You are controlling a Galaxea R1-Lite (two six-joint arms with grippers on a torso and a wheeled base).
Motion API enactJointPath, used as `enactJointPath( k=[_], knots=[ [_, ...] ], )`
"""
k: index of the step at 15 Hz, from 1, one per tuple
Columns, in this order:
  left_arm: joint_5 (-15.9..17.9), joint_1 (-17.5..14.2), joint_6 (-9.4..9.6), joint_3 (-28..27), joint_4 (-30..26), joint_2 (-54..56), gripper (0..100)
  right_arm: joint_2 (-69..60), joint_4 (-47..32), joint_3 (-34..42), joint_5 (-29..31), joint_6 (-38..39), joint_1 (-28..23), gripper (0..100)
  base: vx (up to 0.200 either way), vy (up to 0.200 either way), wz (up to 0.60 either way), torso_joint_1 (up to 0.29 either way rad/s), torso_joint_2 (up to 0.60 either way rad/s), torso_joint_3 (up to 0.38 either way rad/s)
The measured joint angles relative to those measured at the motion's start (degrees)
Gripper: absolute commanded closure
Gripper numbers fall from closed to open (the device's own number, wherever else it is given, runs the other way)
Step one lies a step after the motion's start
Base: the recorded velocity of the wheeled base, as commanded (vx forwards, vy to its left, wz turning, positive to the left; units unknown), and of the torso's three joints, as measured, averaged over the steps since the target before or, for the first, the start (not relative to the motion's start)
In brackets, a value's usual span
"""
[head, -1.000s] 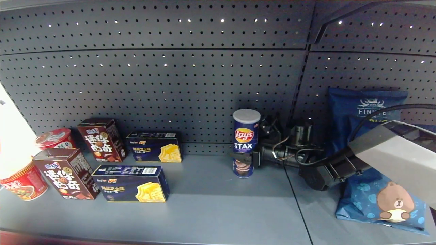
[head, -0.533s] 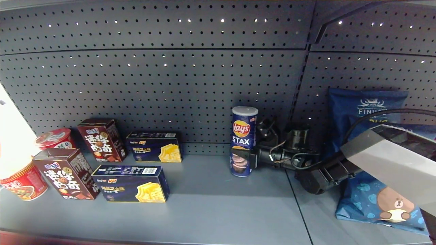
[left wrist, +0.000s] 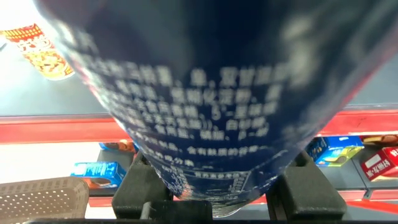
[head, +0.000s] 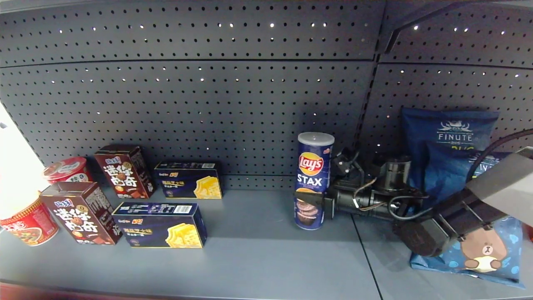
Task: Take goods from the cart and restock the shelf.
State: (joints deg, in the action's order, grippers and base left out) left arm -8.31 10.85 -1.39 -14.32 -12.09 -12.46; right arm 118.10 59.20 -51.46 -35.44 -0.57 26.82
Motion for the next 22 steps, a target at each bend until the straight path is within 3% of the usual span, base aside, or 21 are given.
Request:
enactJointPath(
  k=[7, 12, 22],
  knots=[
    [-0.3, -0.1, 0.11, -1.1, -0.5, 2.5, 100, -13.1, 7.9, 16.1, -0.4, -3.2, 1.3, 100, 0.0, 0.0, 0.0, 0.0, 0.0, 0.0],
    [-0.3, -0.1, 0.24, -2.3, -0.5, 2.6, 100, -14.0, 18.6, 26.4, -5.2, -2.9, 1.4, 100, 0.0, 0.0, 0.0, 0.0, 0.0, 0.0],
    [-1.0, -0.3, 0.3, -2.3, -0.5, 2.7, 100, -8.9, 21.7, 28.9, -7.4, -3.3, 2.6, 100, 0.0, 0.0, 0.0, 0.0, 0.0, 0.0]
  ],
)
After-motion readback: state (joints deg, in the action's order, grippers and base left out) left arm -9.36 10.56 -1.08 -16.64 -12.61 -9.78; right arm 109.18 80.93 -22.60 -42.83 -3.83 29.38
